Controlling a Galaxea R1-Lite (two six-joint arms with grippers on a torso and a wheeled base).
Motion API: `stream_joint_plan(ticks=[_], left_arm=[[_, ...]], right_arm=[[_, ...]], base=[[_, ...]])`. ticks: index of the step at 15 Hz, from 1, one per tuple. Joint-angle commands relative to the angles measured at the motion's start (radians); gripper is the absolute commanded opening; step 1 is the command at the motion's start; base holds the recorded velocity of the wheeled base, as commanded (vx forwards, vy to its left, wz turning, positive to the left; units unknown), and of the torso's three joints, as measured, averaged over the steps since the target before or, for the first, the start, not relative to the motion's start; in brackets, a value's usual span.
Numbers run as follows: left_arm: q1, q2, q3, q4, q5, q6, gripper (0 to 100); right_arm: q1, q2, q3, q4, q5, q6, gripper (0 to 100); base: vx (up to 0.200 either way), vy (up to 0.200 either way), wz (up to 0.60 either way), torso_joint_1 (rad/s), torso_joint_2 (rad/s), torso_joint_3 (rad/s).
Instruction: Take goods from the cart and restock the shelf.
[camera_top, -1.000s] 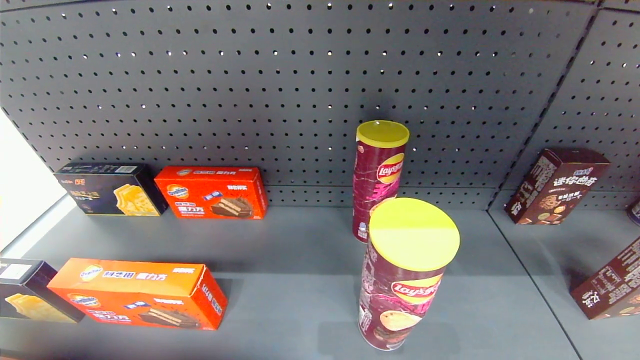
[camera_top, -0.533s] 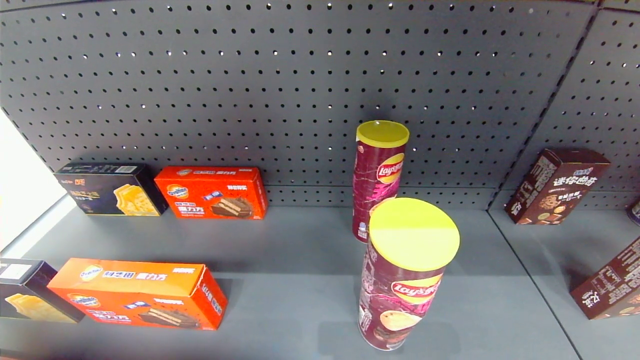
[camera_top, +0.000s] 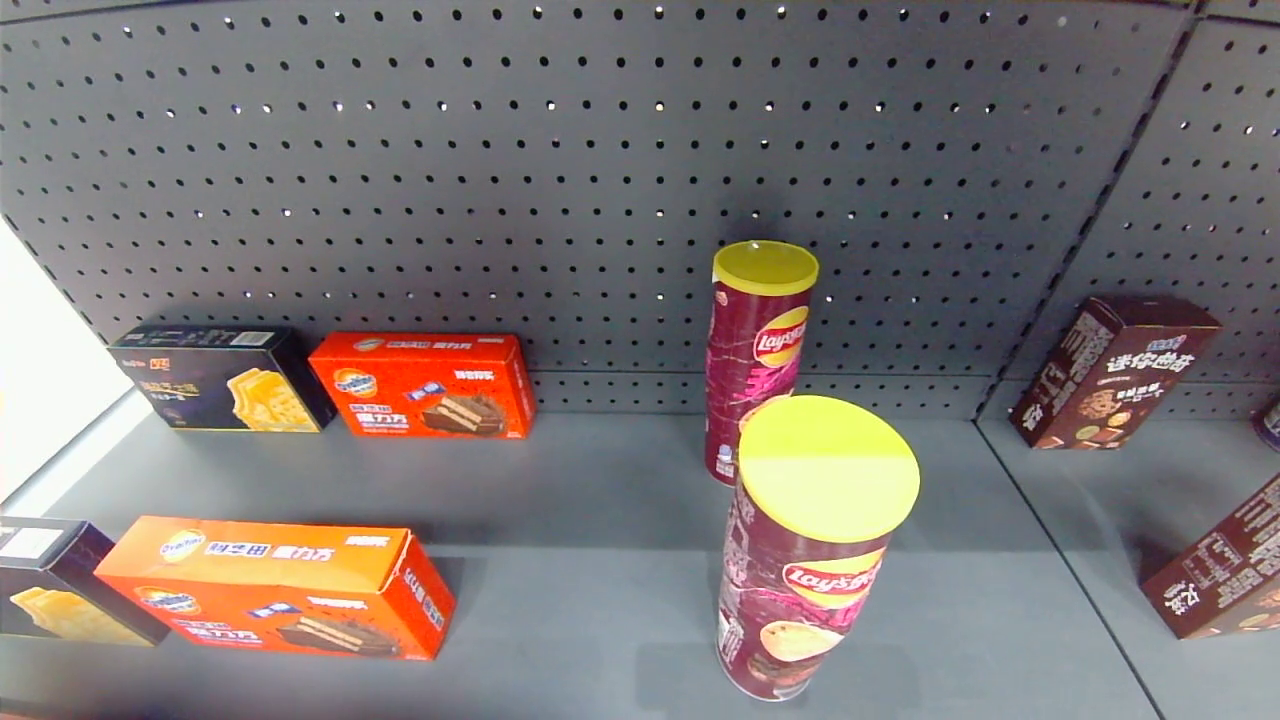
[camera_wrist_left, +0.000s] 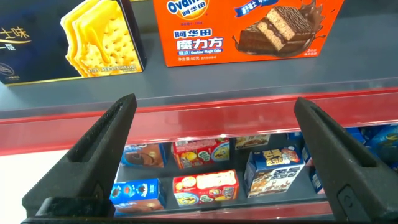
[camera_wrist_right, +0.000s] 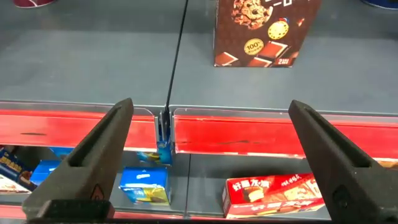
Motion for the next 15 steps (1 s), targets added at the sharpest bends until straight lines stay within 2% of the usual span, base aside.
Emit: stream_joint_plan(ticks=[1,2,4,6,15], left_arm=[[0.0,-0.001,0.0,-0.001,0.0,0.001,100],[0.0,-0.001,0.0,0.001,0.0,-0.001,100],[0.002,-0.001,0.0,-0.001,0.0,0.004,100],[0.002,-0.001,0.0,-0.001,0.006,-0.008,100],[0.002,-0.001,0.0,-0.001,0.009,-0.013,100]], right_arm=[[-0.001,0.002,-0.001,0.0,0.0,0.0,100],[-0.001,0.002,0.001,0.0,0.0,0.0,100],[0.001,0.002,-0.001,0.0,0.0,0.0,100],[0.001,0.002,-0.001,0.0,0.0,0.0,100],[0.001,0.002,0.001,0.0,0.0,0.0,100]], base=[[0.0,0.0,0.0,0.0,0.0,0.0],[0.0,0.0,0.0,0.0,0.0,0.0],[-0.2,0.0,0.0,0.002,0.0,0.005],[0.0,0.0,0.0,0.0,0.0,0.0],[0.0,-0.022,0.0,0.0,0.0,0.001]])
